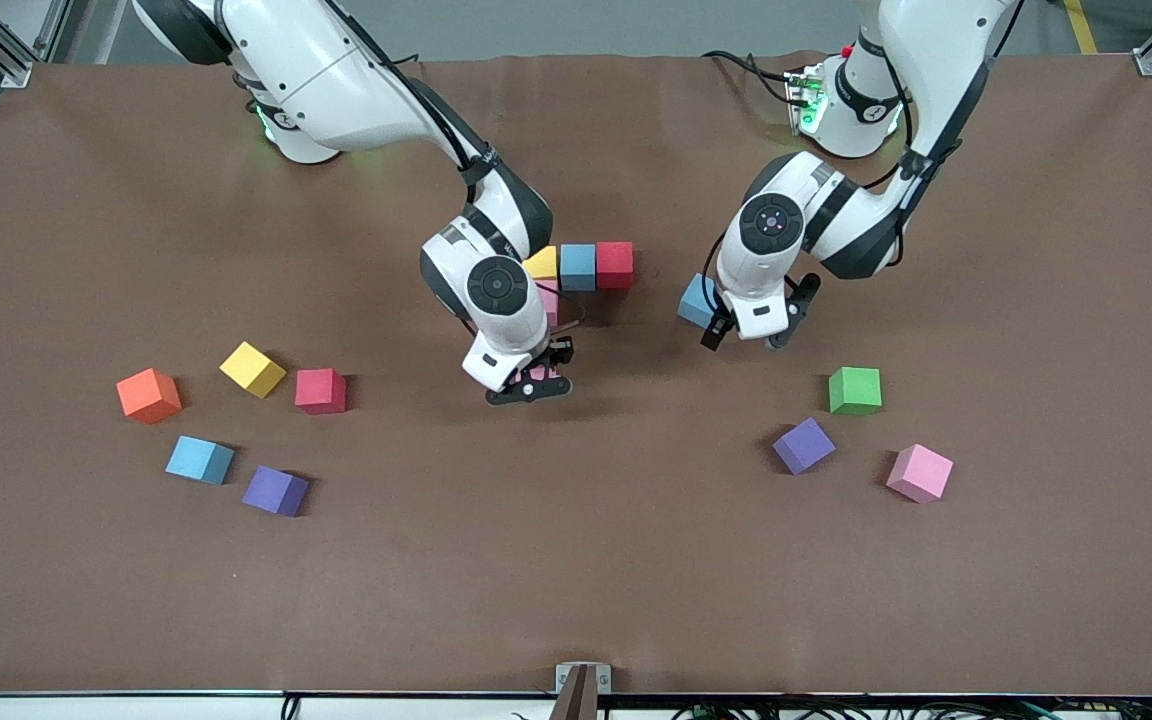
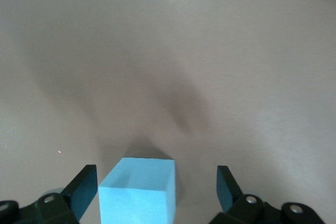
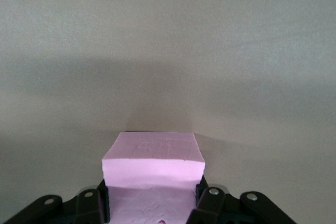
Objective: Arrange 11 blocks into digit 3
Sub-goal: 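Grasp the blue cube with the left gripper while the right carries pink, then carry the blue cube with the left gripper toward the cube row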
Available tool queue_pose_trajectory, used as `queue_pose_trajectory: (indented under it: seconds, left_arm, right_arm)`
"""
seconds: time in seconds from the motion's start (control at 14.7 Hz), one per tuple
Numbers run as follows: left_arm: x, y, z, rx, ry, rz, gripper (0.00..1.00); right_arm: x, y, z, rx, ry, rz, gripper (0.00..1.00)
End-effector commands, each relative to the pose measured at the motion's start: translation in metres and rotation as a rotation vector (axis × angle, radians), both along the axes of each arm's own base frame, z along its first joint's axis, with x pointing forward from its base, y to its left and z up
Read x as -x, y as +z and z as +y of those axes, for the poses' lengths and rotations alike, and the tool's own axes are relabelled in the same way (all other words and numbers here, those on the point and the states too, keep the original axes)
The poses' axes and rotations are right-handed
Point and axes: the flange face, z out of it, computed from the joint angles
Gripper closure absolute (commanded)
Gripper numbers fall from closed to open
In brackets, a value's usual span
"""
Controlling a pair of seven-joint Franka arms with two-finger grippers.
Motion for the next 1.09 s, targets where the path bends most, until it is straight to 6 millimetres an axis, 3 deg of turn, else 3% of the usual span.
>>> queue_pose_trajectory:
  seconds: [0.0, 0.41, 0.54, 0.82, 0.88, 1.02]
  left_arm:
    - [0.020, 0.001, 0.001, 0.011, 0.036, -0.018, 0.00]
    - [0.043, -0.025, -0.001, 0.055, 0.033, -0.022, 0.03]
    - [0.045, -0.029, -0.001, 0.055, 0.032, -0.014, 0.18]
    - [0.041, -0.028, -0.006, 0.064, 0.032, -0.017, 0.59]
    - [0.034, -0.025, -0.007, 0.068, 0.039, -0.023, 0.66]
    - [0.021, -0.016, -0.015, 0.089, 0.041, -0.043, 0.69]
  right_arm:
    - [0.016, -0.001, 0.003, 0.007, -0.033, 0.031, 0.73]
    - [0.028, 0.005, 0.007, 0.046, -0.013, 0.067, 0.73]
    - [0.032, 0.006, 0.010, 0.051, -0.006, 0.071, 0.73]
    - [0.033, 0.004, 0.011, 0.048, -0.008, 0.070, 0.73]
    - [0.033, 0.004, 0.012, 0.048, -0.020, 0.069, 0.73]
    - [0.037, 0.003, 0.017, 0.046, -0.017, 0.067, 0.73]
